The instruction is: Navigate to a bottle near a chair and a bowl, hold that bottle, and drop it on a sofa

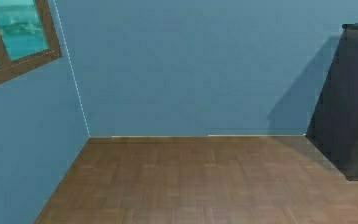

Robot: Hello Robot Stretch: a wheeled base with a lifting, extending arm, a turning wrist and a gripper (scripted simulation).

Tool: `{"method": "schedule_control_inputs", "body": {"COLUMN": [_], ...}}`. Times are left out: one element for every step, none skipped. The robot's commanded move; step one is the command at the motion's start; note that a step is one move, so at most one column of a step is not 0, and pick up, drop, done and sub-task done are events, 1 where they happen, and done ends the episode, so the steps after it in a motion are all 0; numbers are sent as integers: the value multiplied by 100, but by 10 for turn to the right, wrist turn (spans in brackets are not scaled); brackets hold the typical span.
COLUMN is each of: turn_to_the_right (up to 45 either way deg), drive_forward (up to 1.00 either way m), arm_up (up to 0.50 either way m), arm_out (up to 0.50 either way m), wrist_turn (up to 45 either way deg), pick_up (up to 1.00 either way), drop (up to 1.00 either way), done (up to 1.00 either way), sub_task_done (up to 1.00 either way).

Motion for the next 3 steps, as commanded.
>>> {"method": "schedule_control_inputs", "body": {"turn_to_the_right": [0, 420, 0], "drive_forward": [50, 0, 55], "arm_up": [0, 0, 0], "arm_out": [0, 0, 0], "wrist_turn": [0, 0, 0], "pick_up": [0, 0, 0], "drop": [0, 0, 0], "done": [0, 0, 0], "sub_task_done": [0, 0, 0]}}
